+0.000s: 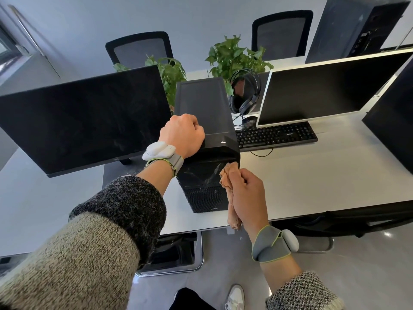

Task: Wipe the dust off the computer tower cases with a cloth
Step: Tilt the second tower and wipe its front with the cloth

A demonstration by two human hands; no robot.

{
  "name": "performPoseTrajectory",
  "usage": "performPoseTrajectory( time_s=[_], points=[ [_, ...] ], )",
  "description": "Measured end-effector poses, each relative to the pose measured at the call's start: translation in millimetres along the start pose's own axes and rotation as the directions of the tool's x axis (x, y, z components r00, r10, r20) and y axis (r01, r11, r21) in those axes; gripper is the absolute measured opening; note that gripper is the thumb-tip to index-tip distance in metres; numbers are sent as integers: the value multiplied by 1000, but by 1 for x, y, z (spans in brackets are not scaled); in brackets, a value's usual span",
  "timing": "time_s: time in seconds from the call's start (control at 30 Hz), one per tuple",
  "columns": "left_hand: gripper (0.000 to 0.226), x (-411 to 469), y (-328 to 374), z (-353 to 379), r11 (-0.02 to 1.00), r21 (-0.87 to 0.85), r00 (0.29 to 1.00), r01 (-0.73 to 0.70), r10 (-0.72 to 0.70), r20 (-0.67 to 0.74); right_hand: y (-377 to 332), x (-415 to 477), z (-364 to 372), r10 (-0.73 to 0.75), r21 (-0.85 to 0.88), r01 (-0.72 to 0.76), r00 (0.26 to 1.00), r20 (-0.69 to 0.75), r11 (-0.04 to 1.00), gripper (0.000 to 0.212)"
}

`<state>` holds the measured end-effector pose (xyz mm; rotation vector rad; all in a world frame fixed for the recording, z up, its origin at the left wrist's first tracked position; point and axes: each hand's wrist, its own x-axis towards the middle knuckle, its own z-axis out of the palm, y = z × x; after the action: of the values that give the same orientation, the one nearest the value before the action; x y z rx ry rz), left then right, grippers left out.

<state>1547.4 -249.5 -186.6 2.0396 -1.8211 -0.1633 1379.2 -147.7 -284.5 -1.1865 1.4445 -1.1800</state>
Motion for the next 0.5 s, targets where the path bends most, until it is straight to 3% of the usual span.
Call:
performPoseTrajectory(
  time_s=[0.1,0.3,0.5],
  points=[
    [21,0,0,0,1000,-1,1000,3,-3,4,-11,3,1,-71,-3,71,997,-2,997,41],
    [21,0,0,0,1000,-9,1000,-1,1,8,8,0,6,84,-11,-84,996,-7,996,40],
    [21,0,-1,0,1000,-16,1000,5,-5,8,-7,1,6,-34,-3,34,999,-23,999,40]
  ],
)
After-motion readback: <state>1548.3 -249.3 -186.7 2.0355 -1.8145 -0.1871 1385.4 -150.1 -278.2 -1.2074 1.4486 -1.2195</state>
